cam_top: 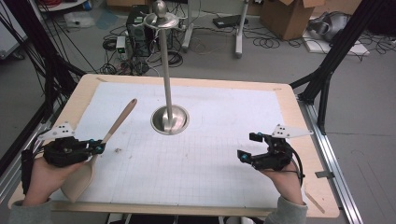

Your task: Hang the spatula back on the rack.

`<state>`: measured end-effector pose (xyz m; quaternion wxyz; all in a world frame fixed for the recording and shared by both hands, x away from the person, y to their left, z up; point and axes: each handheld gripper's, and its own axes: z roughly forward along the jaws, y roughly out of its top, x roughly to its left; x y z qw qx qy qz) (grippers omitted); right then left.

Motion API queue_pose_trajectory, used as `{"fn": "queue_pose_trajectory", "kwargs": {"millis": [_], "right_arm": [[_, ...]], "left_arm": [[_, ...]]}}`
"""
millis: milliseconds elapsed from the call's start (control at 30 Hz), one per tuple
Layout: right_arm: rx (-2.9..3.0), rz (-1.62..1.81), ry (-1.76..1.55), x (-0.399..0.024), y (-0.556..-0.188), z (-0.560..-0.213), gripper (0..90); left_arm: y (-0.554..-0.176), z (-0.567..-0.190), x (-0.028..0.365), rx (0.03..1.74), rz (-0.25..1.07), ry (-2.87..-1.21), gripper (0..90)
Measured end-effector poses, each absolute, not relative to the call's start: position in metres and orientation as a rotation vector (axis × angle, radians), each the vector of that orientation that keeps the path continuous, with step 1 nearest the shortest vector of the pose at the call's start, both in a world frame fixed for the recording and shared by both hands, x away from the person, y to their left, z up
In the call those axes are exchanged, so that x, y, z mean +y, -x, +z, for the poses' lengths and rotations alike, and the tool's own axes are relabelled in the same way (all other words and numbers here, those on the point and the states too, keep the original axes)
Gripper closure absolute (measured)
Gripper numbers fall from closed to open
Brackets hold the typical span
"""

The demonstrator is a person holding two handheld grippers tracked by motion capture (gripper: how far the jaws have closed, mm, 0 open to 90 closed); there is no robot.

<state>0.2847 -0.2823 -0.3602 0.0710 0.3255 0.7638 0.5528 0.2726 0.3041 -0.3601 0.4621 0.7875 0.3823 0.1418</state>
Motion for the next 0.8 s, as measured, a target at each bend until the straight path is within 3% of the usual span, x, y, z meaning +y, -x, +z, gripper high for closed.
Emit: {"fn": "queue_pose_trajectory", "kwargs": {"millis": [800], "right_arm": [[2.309, 1.702, -0.853, -0.283, -0.28, -0.355, 6.2]], "left_arm": [[-0.28, -0.318, 0.303, 0.887, 0.328, -1.855, 78.0]]}}
